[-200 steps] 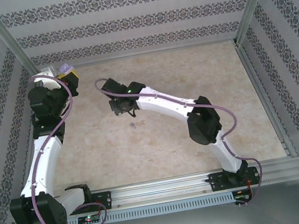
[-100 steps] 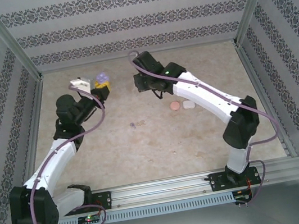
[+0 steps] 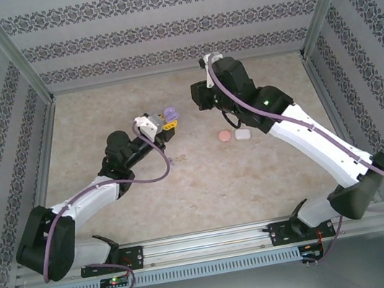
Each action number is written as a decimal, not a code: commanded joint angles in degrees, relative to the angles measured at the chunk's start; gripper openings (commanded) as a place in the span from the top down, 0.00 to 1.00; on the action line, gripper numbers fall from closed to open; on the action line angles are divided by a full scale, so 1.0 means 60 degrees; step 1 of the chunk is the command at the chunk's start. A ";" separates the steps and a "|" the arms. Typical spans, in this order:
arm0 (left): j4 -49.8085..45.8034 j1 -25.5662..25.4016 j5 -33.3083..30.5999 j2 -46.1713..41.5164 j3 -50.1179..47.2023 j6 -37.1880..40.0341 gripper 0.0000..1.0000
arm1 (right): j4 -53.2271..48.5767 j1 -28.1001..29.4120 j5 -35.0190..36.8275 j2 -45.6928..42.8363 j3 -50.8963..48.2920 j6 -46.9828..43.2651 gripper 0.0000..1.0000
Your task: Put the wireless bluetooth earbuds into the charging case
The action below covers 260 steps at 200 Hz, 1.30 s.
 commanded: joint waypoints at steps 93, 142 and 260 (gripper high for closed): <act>0.2238 -0.0961 -0.0235 0.1541 0.1690 -0.0057 1.00 | 0.3322 0.0490 -0.1135 -0.1366 -0.2571 -0.0507 0.77; 0.2115 -0.0994 -0.0066 0.1549 0.1804 -0.0089 1.00 | 0.3561 0.0514 -0.1045 -0.1217 -0.2686 -0.0538 0.78; 0.1768 -0.1081 0.0247 0.1324 0.1899 -0.0196 1.00 | 0.3905 0.0308 -0.1075 -0.0952 -0.2949 -0.0417 0.78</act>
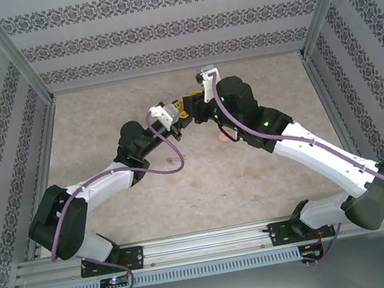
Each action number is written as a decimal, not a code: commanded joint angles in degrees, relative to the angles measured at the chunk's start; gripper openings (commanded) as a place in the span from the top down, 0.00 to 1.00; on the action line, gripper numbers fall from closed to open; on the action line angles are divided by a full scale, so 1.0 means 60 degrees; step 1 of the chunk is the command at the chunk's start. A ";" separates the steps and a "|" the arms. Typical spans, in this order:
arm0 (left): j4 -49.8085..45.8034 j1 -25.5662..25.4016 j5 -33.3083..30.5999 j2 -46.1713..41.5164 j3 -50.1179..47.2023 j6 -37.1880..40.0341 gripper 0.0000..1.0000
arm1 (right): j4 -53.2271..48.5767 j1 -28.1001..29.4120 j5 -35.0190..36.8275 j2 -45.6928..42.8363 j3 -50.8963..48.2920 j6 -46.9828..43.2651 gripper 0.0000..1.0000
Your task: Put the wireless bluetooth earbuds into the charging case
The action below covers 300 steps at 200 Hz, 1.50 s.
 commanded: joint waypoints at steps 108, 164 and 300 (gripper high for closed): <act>-0.0012 -0.0177 0.0568 -0.0486 0.0267 -0.0240 1.00 | 0.0508 -0.0415 -0.0107 0.0108 -0.0415 0.0047 0.79; -0.0197 -0.0265 0.0729 -0.0504 0.0393 -0.0212 1.00 | 0.0619 -0.0417 -0.0368 0.0192 -0.0430 0.0145 0.80; -0.0492 -0.0450 0.0908 -0.0439 0.0634 -0.0087 1.00 | 0.0861 -0.0332 -0.0418 0.0518 -0.0551 0.0377 0.82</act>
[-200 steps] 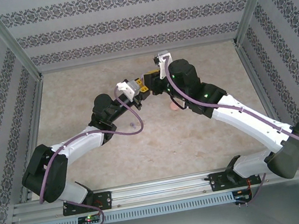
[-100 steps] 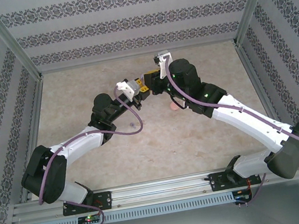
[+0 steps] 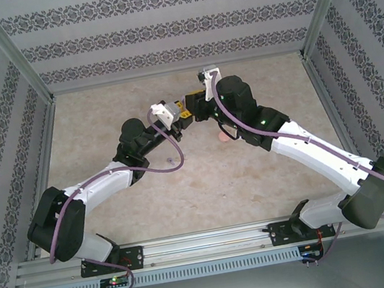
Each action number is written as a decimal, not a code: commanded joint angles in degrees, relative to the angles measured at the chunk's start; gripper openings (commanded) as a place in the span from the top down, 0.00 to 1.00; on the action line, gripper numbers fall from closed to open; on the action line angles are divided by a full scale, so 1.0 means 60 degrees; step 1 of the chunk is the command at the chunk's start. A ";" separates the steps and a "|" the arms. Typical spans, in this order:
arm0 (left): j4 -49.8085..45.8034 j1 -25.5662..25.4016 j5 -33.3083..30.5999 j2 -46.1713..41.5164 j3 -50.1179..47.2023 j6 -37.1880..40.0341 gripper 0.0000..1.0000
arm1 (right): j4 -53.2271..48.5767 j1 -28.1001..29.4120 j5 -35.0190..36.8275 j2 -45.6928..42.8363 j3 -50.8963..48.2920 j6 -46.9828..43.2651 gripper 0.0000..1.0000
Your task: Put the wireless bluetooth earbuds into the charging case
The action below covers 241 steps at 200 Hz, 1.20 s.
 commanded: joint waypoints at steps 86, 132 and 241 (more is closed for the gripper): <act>0.0312 -0.0430 0.0912 -0.0533 0.0442 0.0238 1.00 | 0.0353 0.0298 0.0280 0.0203 -0.0591 -0.1166 0.83; 0.0206 -0.0443 0.1022 -0.0731 0.0489 0.0232 1.00 | 0.0870 0.0269 -0.0191 0.0082 -0.1122 -0.1570 0.84; -0.0059 -0.0532 0.1404 -0.1033 0.0551 0.0293 1.00 | 0.1527 -0.0254 -0.1511 0.0258 -0.0975 0.0400 0.86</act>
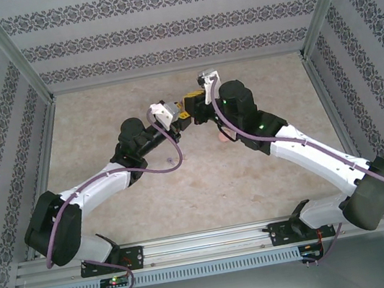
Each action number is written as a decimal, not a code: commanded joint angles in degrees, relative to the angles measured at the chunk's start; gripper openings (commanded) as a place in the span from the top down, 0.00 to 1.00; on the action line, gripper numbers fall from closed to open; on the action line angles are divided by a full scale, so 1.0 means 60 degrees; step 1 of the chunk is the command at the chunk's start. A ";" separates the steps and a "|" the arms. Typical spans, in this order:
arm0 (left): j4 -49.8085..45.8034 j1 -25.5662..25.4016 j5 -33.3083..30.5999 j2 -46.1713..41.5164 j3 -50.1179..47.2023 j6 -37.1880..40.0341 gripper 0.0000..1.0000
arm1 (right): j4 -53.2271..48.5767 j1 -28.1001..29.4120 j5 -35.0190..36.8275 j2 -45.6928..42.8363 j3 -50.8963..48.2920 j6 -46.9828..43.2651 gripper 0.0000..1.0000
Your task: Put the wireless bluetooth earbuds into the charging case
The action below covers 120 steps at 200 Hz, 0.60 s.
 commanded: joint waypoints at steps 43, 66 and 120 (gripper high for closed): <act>0.0777 -0.0558 0.1557 -0.0728 0.0564 0.0387 1.00 | -0.0182 -0.0089 -0.0966 0.0435 0.0169 0.0477 0.86; 0.0770 -0.0558 0.1554 -0.0739 0.0597 0.0393 1.00 | -0.0447 -0.0027 -0.0868 0.0493 0.0218 0.0124 0.87; 0.0722 -0.0573 0.1588 -0.0912 0.0616 0.0458 1.00 | -0.0808 0.0235 -0.0085 0.0511 0.0071 -0.0716 0.88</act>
